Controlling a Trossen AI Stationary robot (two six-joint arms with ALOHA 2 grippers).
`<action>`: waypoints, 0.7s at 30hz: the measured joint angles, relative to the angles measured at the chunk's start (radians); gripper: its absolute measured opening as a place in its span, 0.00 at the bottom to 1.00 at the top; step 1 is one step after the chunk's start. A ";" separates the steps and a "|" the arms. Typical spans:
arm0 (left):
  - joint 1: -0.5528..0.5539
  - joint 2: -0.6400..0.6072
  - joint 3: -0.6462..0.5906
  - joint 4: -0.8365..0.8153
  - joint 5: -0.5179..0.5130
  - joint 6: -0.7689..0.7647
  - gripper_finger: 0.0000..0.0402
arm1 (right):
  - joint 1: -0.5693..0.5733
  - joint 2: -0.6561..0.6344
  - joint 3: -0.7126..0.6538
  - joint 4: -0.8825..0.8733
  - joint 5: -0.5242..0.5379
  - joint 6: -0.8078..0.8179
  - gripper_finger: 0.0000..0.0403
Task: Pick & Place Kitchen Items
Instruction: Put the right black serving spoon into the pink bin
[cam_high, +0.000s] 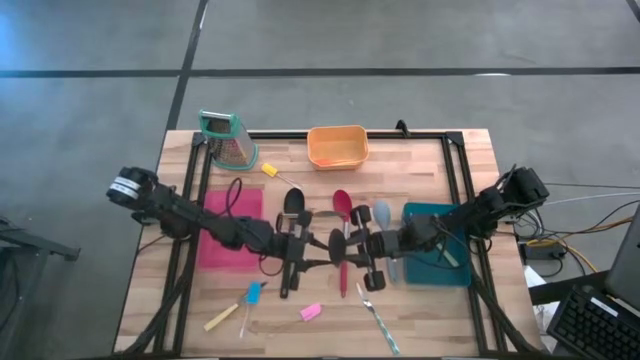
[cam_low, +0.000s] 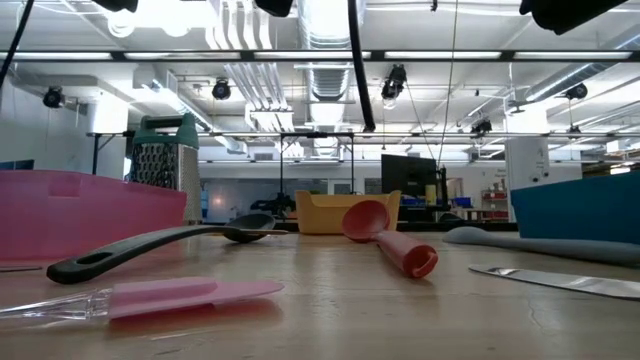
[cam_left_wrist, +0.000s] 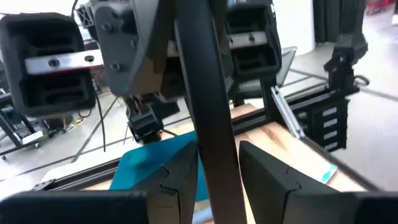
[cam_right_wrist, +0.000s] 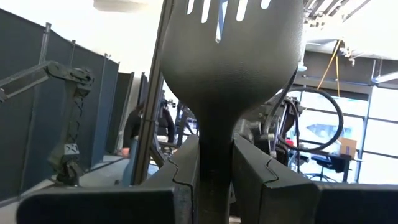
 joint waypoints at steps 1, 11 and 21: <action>0.005 0.001 0.005 0.000 0.015 -0.014 0.30 | -0.001 0.000 0.000 -0.002 0.001 -0.002 0.13; 0.025 0.036 0.028 0.001 0.112 -0.038 0.30 | -0.001 0.000 0.000 -0.010 -0.001 0.006 0.13; 0.031 0.068 0.059 -0.018 0.117 -0.046 0.24 | -0.001 0.000 0.000 -0.016 0.001 0.005 0.13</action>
